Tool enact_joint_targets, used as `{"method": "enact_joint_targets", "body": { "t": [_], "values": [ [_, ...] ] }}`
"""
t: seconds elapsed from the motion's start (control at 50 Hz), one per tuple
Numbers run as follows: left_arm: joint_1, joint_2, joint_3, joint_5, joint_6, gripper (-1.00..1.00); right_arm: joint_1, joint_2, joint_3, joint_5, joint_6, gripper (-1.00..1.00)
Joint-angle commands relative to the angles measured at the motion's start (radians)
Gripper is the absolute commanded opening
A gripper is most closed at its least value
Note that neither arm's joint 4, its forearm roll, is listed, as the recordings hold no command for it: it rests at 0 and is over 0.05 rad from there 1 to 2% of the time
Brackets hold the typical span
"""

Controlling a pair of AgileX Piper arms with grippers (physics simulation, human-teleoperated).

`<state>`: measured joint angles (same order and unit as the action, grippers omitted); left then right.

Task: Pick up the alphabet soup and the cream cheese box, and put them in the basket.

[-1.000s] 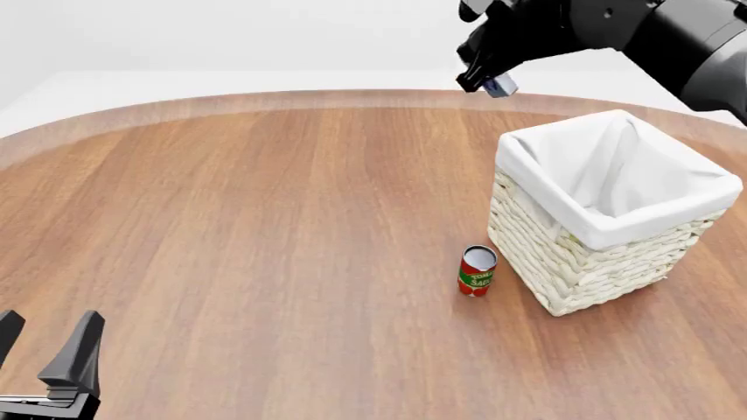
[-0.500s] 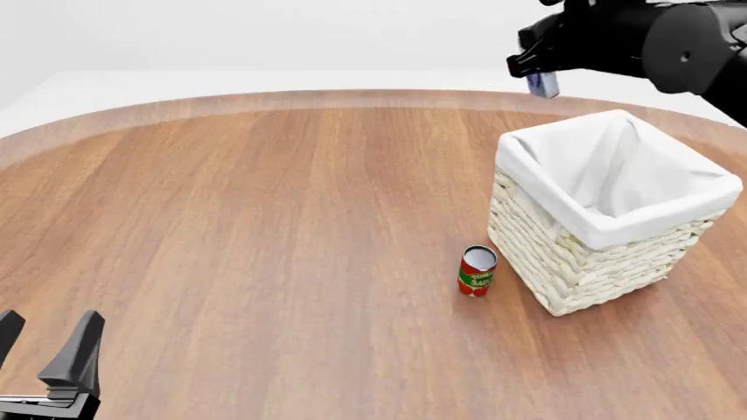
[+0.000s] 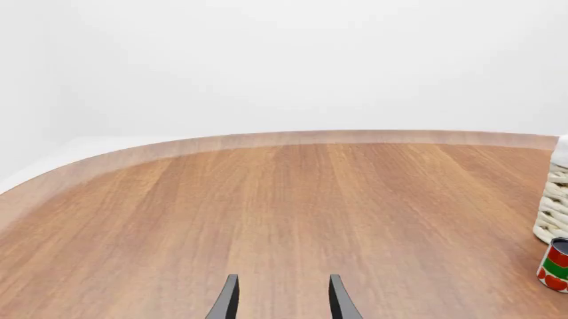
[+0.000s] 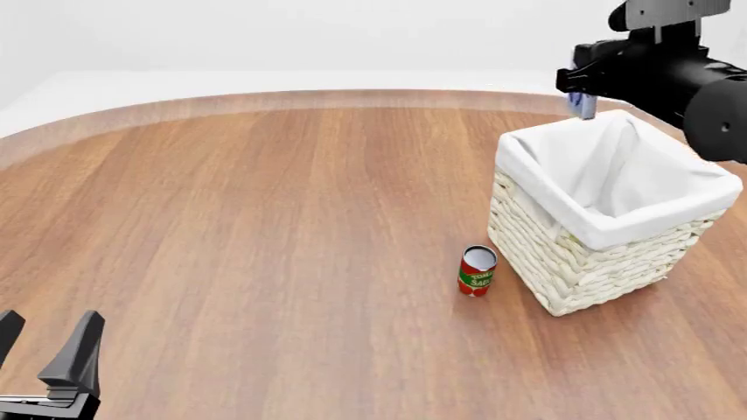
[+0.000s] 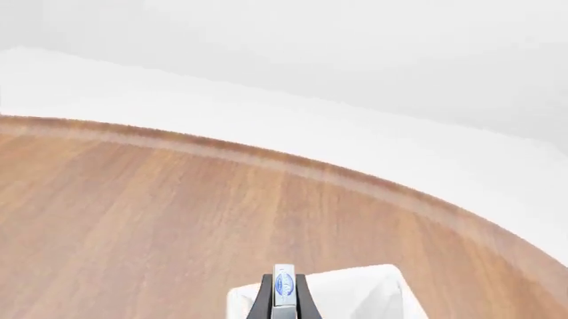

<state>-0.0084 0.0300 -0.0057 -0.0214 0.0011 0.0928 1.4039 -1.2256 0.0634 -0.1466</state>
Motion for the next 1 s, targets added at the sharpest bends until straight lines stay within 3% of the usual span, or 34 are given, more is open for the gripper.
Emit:
{"method": "enact_joint_targets", "body": {
  "t": [0.02,0.22,0.6,1.0],
  "values": [
    [0.0,-0.002,0.001,0.001,0.0,1.0,-0.071,-0.022,0.09,-0.125,0.091,-1.0],
    [0.0,-0.001,0.001,0.0,0.0,1.0,-0.133,-0.004,0.125,-0.195,0.149,-1.0],
    [0.0,-0.001,0.001,0.0,0.0,1.0,-0.25,0.086,0.123,-0.248,0.202,-1.0],
    [0.0,-0.001,0.001,0.0,0.0,1.0,-0.27,0.133,0.13,-0.263,0.197,-1.0]
  ]
}}
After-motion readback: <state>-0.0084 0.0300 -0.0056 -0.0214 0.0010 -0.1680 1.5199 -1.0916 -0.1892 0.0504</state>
